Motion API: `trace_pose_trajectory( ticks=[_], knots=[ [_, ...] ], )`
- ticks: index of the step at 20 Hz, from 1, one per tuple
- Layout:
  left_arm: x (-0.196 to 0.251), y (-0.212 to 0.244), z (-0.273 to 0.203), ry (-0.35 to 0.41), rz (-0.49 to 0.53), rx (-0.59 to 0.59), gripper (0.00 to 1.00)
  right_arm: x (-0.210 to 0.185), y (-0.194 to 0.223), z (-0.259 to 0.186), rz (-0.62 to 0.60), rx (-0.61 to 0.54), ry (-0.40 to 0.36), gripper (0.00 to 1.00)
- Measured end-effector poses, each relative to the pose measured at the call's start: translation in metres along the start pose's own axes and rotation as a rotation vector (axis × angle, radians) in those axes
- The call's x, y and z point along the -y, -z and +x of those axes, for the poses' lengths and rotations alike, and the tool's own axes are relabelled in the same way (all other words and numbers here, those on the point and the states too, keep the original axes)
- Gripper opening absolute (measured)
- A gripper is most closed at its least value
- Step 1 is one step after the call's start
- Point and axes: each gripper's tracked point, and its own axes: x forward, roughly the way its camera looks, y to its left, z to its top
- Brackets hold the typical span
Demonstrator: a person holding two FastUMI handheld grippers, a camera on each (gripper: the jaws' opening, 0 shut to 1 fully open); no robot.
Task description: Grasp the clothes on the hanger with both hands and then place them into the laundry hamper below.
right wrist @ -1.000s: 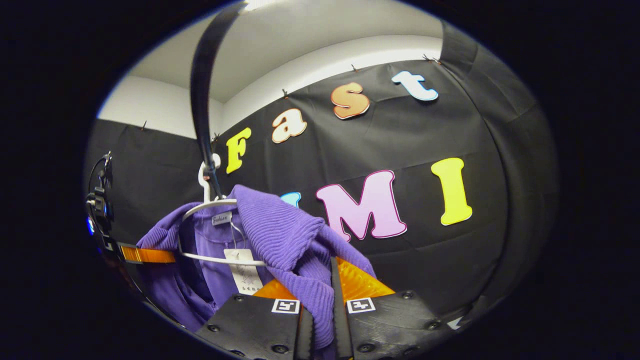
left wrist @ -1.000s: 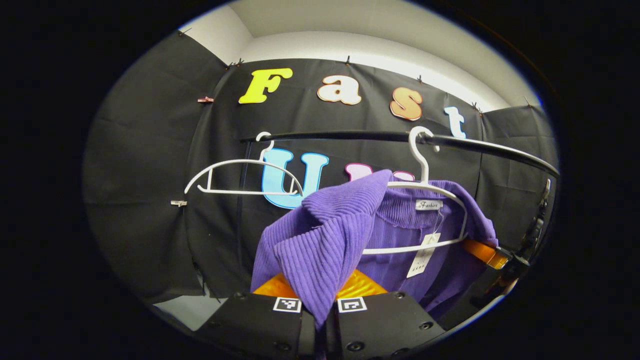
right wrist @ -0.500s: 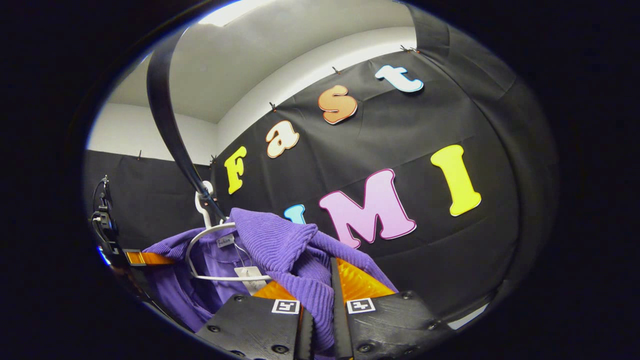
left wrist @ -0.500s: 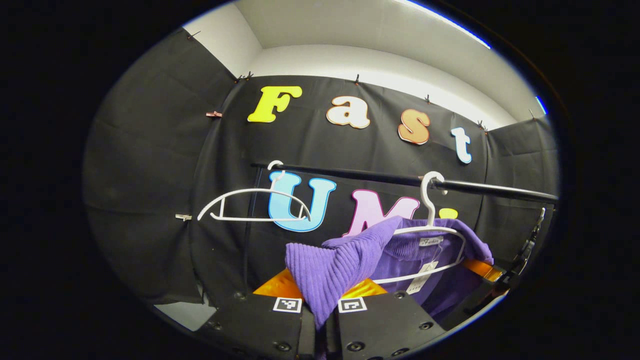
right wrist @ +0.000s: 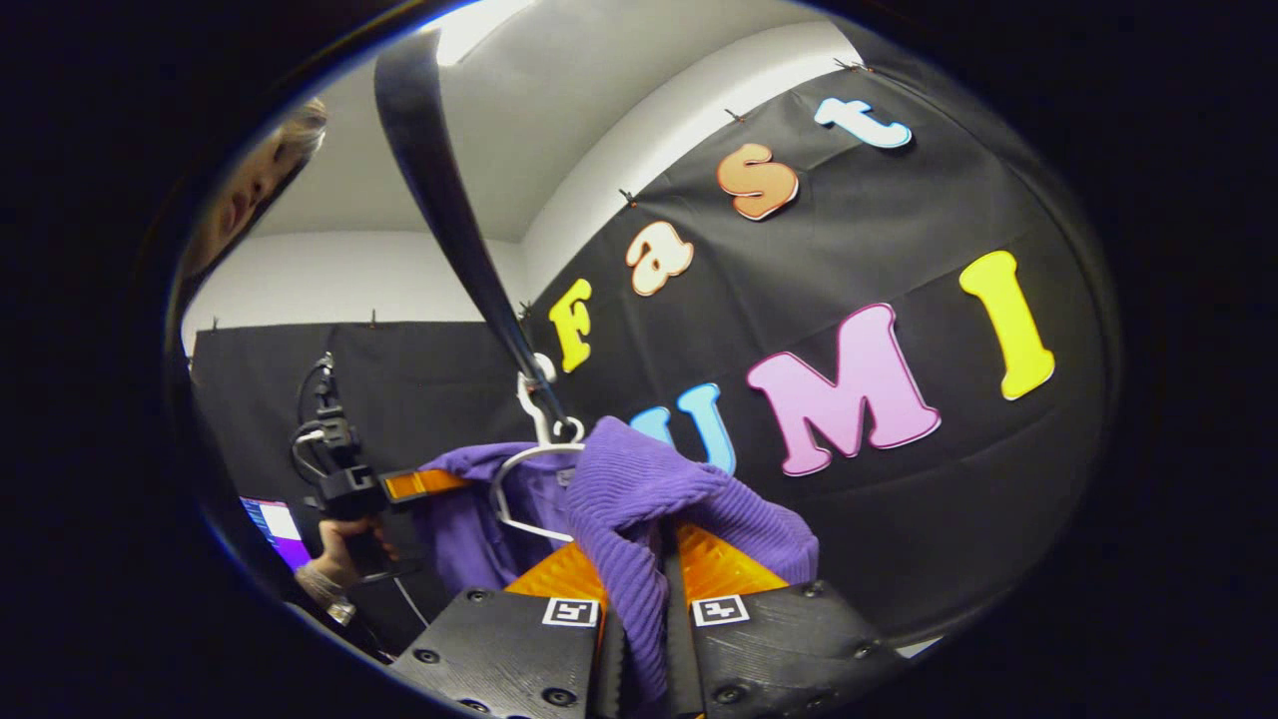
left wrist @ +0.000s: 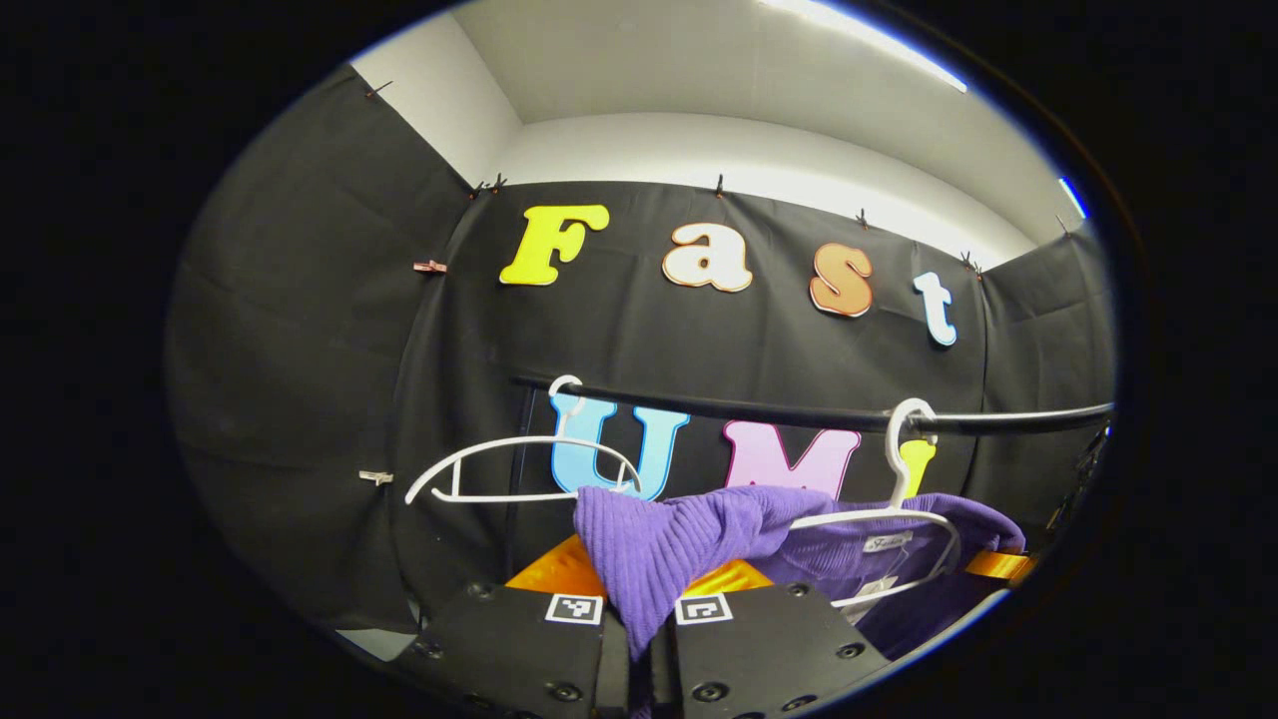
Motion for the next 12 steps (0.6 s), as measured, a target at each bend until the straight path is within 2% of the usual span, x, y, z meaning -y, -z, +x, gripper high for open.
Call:
trace_pose_trajectory(
  ticks=[3,6,8,11,12],
  knots=[
    [-0.003,-0.013,0.011,0.014,-0.020,0.029,0.11,0.004,-0.008,0.007,0.001,0.039,-0.008,0.19],
    [-0.012,-0.012,0.025,0.006,-0.037,0.016,0.12,0.018,-0.033,0.021,0.082,0.144,0.004,0.19],
    [-0.019,-0.013,0.033,-0.006,-0.015,0.013,0.12,0.029,-0.050,0.029,0.071,0.202,0.018,0.19],
    [-0.035,0.002,0.050,-0.018,0.043,-0.024,0.12,0.047,-0.050,0.049,0.022,0.197,0.068,0.19],
    [-0.047,0.012,0.055,-0.044,0.064,-0.048,0.12,0.043,-0.044,0.055,0.021,0.175,0.062,0.19]
  ],
)
